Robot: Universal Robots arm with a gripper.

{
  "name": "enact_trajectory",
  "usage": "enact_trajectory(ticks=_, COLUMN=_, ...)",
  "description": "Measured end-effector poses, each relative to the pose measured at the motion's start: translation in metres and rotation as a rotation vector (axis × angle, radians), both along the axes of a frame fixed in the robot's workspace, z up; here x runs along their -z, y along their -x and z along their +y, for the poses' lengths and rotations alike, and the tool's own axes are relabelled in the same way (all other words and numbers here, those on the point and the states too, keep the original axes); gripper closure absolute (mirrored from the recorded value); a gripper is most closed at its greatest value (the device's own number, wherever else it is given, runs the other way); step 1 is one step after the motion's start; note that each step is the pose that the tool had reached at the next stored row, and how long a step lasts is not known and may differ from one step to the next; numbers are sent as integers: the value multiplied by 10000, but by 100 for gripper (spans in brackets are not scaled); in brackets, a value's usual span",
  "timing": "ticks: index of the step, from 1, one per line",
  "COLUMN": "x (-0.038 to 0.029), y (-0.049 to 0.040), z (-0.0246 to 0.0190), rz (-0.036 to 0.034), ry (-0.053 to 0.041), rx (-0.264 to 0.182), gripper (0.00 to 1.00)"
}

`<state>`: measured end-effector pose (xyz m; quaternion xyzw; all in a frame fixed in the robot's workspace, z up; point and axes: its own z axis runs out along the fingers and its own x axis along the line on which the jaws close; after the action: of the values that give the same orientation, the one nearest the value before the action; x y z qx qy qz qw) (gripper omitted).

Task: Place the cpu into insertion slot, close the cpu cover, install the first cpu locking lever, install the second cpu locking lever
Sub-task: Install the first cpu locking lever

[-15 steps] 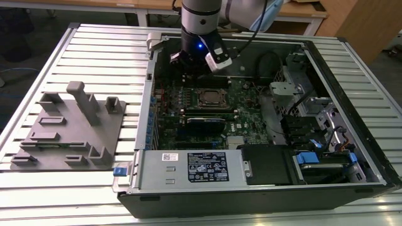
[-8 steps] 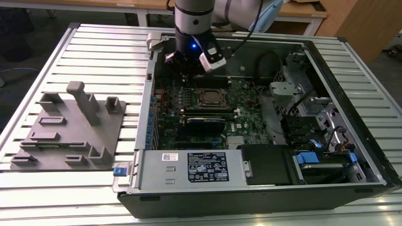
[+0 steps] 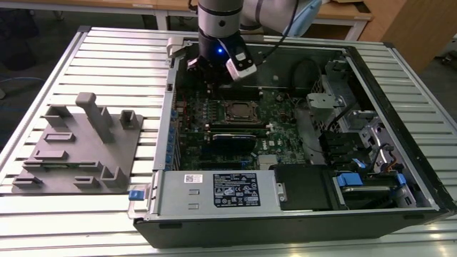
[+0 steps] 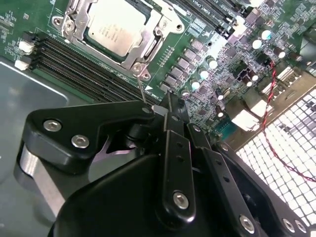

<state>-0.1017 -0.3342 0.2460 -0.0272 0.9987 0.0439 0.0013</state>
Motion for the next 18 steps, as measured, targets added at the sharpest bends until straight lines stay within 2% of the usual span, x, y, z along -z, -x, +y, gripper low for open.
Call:
enact_trajectory(ticks=1, x=0, y=1, z=0, rz=-3, ry=-62, rx=-1, gripper=90)
enact_trajectory(ticks=3, x=-1, y=7, z=-3, rz=-8, ry=-297, rx=0, gripper=90)
enact_trajectory(ticks=4, x=-1, y=12, z=-4, rz=-12, ry=-375, rx=0, gripper=90)
enact_trajectory(ticks=8, x=-1, y=61, z=-8, rz=-38, ry=-470, rx=-1, gripper=90)
enact_trajectory(ticks=13, x=-1, y=104, z=-19, rz=-58, ry=-765, rx=-3, gripper=90)
enact_trajectory(ticks=14, x=-1, y=106, z=-22, rz=-59, ry=-879, rx=-1, gripper=90)
enact_trajectory(ticks=16, x=-1, y=109, z=-29, rz=-60, ry=-1192, rx=0, gripper=90)
enact_trajectory(ticks=17, x=-1, y=110, z=-31, rz=-61, ry=-1297, rx=0, gripper=90)
enact_trajectory(ticks=18, x=-1, y=111, z=-33, rz=-61, ry=-1362, rx=1, gripper=90)
